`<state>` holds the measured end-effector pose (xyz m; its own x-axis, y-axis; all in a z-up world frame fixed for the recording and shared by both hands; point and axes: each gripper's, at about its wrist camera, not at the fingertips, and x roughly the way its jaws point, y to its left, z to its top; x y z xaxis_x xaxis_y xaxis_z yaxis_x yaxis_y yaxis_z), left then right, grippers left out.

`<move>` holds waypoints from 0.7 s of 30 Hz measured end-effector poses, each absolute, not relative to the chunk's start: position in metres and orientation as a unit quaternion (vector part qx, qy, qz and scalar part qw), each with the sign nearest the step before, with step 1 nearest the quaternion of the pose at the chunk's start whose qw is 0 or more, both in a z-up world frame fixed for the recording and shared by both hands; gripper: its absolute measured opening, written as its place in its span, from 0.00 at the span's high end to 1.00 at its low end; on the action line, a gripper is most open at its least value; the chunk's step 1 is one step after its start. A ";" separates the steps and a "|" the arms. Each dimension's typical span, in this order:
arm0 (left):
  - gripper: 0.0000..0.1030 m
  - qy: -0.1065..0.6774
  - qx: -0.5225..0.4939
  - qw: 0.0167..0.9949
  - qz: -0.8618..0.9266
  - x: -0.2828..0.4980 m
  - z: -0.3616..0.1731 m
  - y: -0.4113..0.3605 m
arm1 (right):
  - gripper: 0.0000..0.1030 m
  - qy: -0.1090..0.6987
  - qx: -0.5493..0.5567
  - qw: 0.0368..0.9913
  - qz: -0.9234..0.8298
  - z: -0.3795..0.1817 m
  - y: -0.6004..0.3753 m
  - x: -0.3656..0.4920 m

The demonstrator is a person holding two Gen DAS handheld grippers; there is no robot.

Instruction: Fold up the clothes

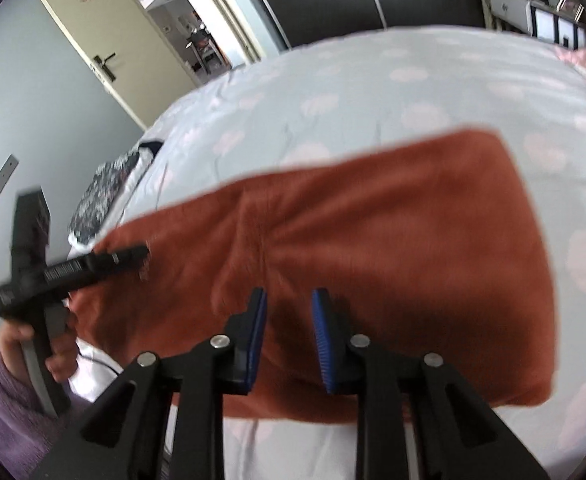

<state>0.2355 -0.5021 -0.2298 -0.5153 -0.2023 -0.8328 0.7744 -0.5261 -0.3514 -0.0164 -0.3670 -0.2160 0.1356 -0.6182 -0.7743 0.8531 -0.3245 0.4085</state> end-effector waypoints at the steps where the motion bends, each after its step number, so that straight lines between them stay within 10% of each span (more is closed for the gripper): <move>1: 0.27 0.370 0.386 0.313 -0.785 0.234 -0.231 -0.501 | 0.78 0.122 0.498 0.569 -0.643 -0.222 -0.368 -0.015; 21: 0.27 0.511 0.358 0.397 -0.673 0.427 -0.140 -0.570 | 0.76 0.052 0.497 0.624 -0.601 -0.232 -0.372 -0.015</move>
